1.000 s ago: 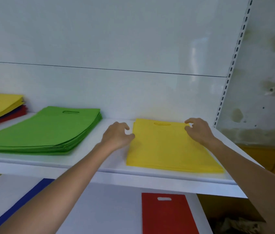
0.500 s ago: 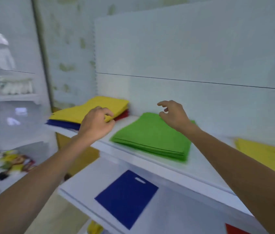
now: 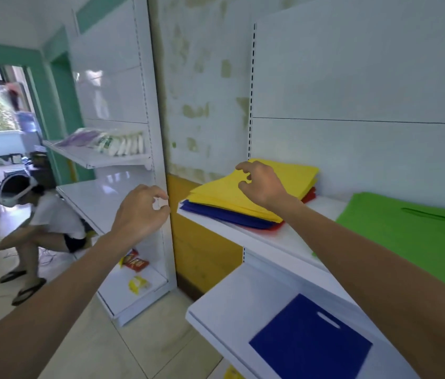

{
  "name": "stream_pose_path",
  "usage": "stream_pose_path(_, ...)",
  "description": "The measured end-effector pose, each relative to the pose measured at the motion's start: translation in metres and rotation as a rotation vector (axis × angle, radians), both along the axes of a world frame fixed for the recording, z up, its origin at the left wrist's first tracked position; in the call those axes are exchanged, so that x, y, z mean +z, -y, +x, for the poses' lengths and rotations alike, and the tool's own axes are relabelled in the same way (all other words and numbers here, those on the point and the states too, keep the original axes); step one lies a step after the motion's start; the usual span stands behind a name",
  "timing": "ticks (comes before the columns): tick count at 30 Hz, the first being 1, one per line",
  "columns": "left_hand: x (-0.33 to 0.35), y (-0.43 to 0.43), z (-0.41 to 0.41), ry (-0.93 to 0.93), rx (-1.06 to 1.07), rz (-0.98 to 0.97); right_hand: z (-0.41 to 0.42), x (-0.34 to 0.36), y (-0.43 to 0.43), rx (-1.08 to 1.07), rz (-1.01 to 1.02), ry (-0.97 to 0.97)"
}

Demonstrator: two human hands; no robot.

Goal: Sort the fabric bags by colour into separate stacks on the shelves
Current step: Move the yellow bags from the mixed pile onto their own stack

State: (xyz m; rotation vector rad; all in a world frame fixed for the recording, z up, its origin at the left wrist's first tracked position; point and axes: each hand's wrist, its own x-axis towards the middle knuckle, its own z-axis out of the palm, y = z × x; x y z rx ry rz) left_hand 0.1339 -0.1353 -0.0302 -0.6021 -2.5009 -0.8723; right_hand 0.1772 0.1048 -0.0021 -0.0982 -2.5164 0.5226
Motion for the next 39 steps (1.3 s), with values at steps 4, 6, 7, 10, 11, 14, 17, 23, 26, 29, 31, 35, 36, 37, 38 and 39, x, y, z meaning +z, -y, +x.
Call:
stream_pose_path(4, -0.004, -0.026, -0.045, -0.006, -0.065, 0.011, -0.042, 0.005, -0.011, -0.015, 0.024, -0.004)
stream_pose_path(6, -0.003, -0.041, -0.066, 0.003, -0.1, 0.014, -0.062, 0.01, -0.021, -0.026, 0.032, -0.01)
stream_pose_path(7, -0.001, -0.048, -0.077, 0.002, -0.119, 0.01, -0.072, 0.014, -0.026, -0.034, 0.039, -0.013)
stream_pose_path(10, 0.006, -0.064, -0.11, 0.001, -0.136, 0.002, -0.1, 0.021, -0.039, -0.068, 0.045, -0.009)
stream_pose_path(11, 0.009, -0.069, -0.122, -0.006, -0.142, 0.007, -0.108, 0.023, -0.043, -0.079, 0.048, -0.009)
stream_pose_path(14, 0.015, -0.087, -0.152, 0.0, -0.187, 0.018, -0.12, 0.024, -0.058, -0.116, 0.054, 0.0)
stream_pose_path(17, 0.014, -0.117, -0.181, 0.016, -0.277, 0.008, -0.122, 0.021, -0.084, -0.225, 0.04, 0.02)
stream_pose_path(23, 0.002, -0.185, -0.232, 0.109, -0.447, -0.208, -0.102, 0.027, -0.133, -0.562, -0.067, -0.019)
stream_pose_path(26, -0.009, -0.205, -0.254, 0.162, -0.472, -0.347, -0.098, 0.022, -0.137, -0.71, -0.113, -0.003)
stream_pose_path(29, -0.019, -0.216, -0.267, 0.153, -0.502, -0.422, -0.102, 0.0, -0.122, -0.99, -0.107, 0.067)
stream_pose_path(31, -0.028, -0.22, -0.272, 0.199, -0.534, -0.398, -0.108, -0.024, -0.108, -1.136, -0.158, 0.15)
stream_pose_path(35, -0.035, -0.222, -0.271, 0.037, -0.522, -0.292, -0.108, -0.059, -0.091, -1.22, -0.289, 0.194)
stream_pose_path(36, -0.034, -0.221, -0.27, -0.018, -0.505, -0.264, -0.107, -0.059, -0.091, -1.238, -0.282, 0.159)
stream_pose_path(37, -0.034, -0.22, -0.269, -0.043, -0.496, -0.236, -0.105, -0.059, -0.091, -1.256, -0.262, 0.129)
stream_pose_path(38, -0.035, -0.22, -0.269, -0.028, -0.505, -0.197, -0.104, -0.059, -0.089, -1.271, -0.245, 0.102)
stream_pose_path(39, -0.036, -0.219, -0.268, 0.024, -0.53, -0.133, -0.104, -0.058, -0.088, -1.279, -0.23, 0.068)
